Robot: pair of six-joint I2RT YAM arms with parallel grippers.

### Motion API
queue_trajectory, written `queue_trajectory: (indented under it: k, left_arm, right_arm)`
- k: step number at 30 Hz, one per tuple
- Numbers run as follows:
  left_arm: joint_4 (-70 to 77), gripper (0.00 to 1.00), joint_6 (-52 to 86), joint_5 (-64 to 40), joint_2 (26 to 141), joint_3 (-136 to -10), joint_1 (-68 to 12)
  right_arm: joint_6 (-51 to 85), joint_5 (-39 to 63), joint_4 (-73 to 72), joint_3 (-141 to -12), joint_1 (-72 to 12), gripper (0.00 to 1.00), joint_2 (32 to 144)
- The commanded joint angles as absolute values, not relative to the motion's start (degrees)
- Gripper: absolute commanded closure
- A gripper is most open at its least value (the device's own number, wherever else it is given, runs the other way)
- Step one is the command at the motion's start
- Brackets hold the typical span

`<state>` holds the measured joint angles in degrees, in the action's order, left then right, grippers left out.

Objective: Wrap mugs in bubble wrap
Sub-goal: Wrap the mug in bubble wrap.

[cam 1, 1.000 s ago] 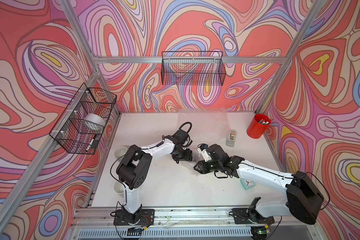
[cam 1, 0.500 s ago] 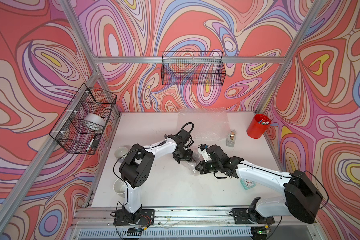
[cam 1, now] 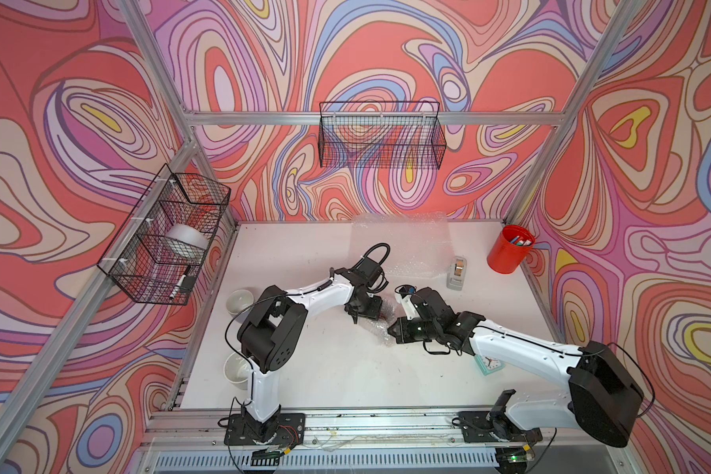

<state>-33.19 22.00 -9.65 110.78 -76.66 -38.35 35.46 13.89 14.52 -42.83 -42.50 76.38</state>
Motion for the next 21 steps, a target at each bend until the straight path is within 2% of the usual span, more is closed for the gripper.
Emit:
queue_trajectory:
  k: [1, 11, 21]
  left_arm:
    - [-37.98, 0.44, 18.02, -2.07, 115.28, -74.0, -38.06]
    - [-36.34, 0.44, 17.58, -2.51, 114.8, -72.96, -38.05]
    - [-34.6, 0.45, 18.17, -3.44, 114.35, -71.37, -38.08]
  right_arm:
    - [37.74, 7.67, 19.75, -43.51, -41.34, 1.0, 75.47]
    - [41.03, 0.63, 26.71, -45.76, -39.59, 1.0, 80.53]
    - [39.38, 0.48, 28.18, -48.67, -39.46, 1.0, 83.73]
